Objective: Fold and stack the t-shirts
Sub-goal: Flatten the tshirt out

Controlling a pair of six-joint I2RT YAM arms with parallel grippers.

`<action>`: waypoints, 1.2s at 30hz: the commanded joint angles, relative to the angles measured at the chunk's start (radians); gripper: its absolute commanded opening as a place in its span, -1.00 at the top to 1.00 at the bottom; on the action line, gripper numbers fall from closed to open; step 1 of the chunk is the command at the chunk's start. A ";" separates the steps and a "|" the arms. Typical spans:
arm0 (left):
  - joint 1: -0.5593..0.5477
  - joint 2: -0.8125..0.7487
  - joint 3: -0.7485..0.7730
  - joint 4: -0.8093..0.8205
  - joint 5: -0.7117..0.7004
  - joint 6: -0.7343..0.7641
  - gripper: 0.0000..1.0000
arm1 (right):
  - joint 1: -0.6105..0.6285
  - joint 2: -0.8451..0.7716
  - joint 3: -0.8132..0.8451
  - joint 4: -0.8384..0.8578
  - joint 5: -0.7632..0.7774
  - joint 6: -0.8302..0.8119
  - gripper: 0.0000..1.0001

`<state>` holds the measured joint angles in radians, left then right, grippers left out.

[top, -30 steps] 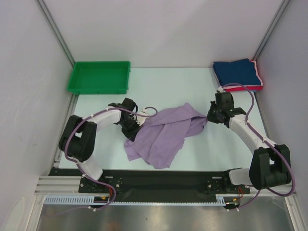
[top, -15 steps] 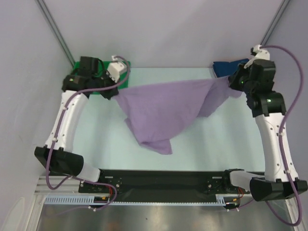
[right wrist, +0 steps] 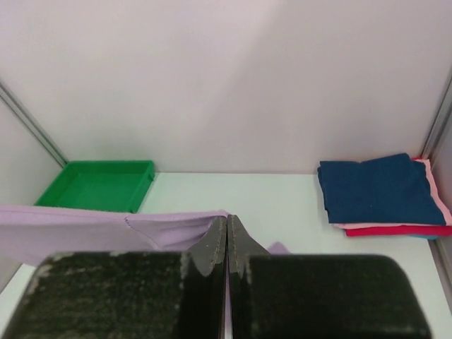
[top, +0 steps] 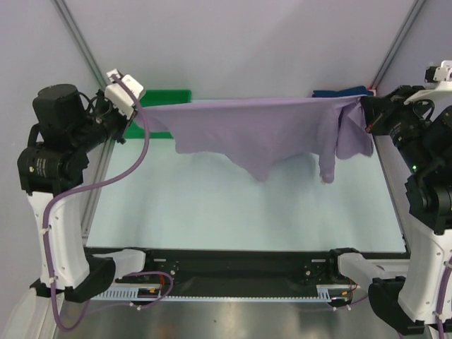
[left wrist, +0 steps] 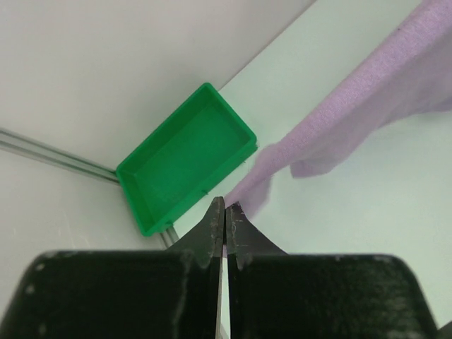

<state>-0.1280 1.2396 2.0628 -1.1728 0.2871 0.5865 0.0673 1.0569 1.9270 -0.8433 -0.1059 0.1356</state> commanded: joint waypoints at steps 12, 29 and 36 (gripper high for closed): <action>0.022 0.103 0.218 -0.045 -0.164 -0.004 0.99 | -0.017 0.124 0.211 -0.052 0.104 -0.054 1.00; 0.022 -0.192 0.065 -0.018 -0.105 -0.022 0.99 | 0.040 -0.049 0.339 -0.140 0.153 -0.053 1.00; 0.022 -0.014 0.013 0.081 -0.060 -0.014 0.99 | 0.045 0.109 0.155 0.093 0.029 -0.041 1.00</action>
<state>-0.1276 1.0977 2.0987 -1.1610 0.2993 0.5671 0.1150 1.0332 2.1525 -0.9134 -0.1154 0.1181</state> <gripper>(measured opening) 0.009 0.009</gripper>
